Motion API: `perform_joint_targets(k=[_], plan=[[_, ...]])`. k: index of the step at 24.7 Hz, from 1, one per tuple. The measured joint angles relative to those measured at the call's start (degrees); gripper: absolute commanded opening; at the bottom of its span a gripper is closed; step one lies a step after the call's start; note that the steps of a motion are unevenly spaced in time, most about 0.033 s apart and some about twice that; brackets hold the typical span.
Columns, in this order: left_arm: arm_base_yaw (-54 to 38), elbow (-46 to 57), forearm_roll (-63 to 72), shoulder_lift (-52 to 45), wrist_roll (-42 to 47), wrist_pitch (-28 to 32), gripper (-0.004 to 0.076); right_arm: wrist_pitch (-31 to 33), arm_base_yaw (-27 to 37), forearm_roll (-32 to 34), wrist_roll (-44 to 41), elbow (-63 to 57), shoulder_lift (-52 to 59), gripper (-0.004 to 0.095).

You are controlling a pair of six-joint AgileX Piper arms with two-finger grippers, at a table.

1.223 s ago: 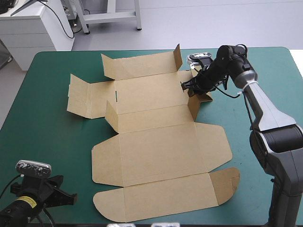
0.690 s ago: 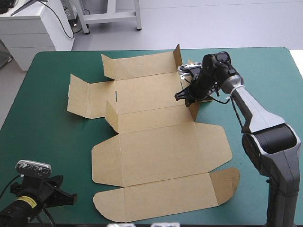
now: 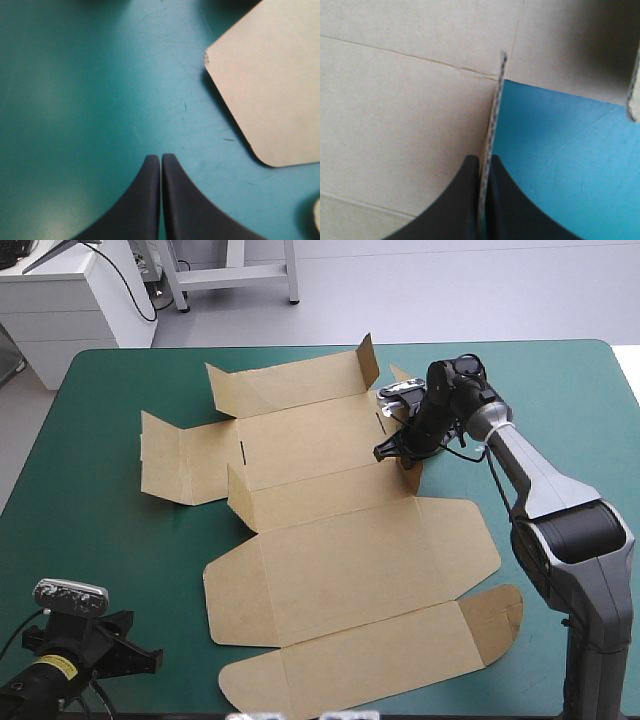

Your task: Fold the box

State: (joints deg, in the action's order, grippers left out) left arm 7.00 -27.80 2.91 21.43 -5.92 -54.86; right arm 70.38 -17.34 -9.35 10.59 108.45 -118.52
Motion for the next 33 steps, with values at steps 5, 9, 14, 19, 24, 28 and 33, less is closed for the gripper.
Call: perform_joint_targets(k=[5, 9, 14, 19, 24, 28, 33], plan=[[0.0, 0.0, 0.0, 0.0, 0.0, 0.0, -0.0008, 0.0, 0.0, 0.2, 9.4, 0.0, 0.0, -0.0015], [0.0, 0.0, 0.0, 0.0, 0.0, 0.0, -0.0008, -0.1, 0.0, -0.2, 19.5, 0.0, 0.0, -0.0015], [0.0, 0.0, 0.0, 0.0, 0.0, 0.0, -0.0008, -1.9, 0.0, -3.0, 27.8, 0.4, 0.0, -0.0015], [0.0, 0.0, 0.0, 0.0, 0.0, 0.0, -0.0008, -3.3, -2.8, -7.4, 40.5, 1.2, 0.0, -0.0015], [0.0, 0.0, 0.0, 0.0, 0.0, 0.0, -0.0008, -9.5, -10.6, -7.4, 47.6, 1.2, 0.0, -0.0021], [0.0, 0.0, 0.0, 0.0, 0.0, 0.0, -0.0008, -10.2, -14.3, -7.4, 50.2, 1.2, 0.0, -0.0021], [0.0, 0.0, 0.0, 0.0, 0.0, 0.0, -0.0008, -9.7, -15.5, -7.1, 50.3, 1.2, 0.0, -0.0021]])
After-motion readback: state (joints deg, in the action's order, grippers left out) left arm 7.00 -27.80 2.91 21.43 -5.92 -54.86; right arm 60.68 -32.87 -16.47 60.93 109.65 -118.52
